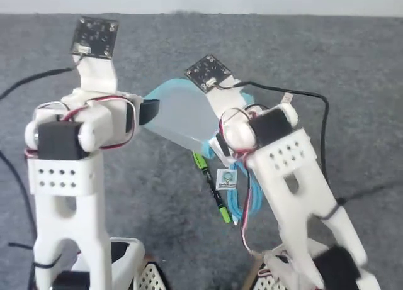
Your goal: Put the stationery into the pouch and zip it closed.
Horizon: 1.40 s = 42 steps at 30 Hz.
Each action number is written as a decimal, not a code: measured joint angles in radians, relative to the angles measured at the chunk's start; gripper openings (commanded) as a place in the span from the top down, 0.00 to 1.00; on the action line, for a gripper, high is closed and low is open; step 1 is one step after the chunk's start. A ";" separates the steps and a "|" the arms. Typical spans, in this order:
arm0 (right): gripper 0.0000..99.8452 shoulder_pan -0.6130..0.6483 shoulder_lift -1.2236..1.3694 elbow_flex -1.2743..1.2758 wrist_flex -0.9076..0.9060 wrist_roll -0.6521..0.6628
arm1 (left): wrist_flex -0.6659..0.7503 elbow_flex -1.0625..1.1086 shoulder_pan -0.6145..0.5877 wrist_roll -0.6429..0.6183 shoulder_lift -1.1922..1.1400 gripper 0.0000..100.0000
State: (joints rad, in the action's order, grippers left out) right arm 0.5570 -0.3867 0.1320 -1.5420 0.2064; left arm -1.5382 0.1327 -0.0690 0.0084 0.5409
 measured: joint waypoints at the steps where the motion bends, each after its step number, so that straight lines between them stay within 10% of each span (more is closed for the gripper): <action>1: 0.99 0.012 -0.044 0.015 0.026 0.000 | 0.006 0.020 0.012 0.008 0.018 0.69; 12: 0.99 0.178 -0.295 0.259 0.245 0.046 | 0.170 0.509 0.041 0.106 0.554 0.69; 42: 0.99 0.155 -0.120 0.261 0.216 0.048 | 0.413 1.054 -0.071 0.282 0.735 0.69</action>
State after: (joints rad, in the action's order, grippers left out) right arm 0.7119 -0.5063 0.3928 -1.3257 0.2539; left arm -1.1254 1.1868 -0.1396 0.2908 1.2758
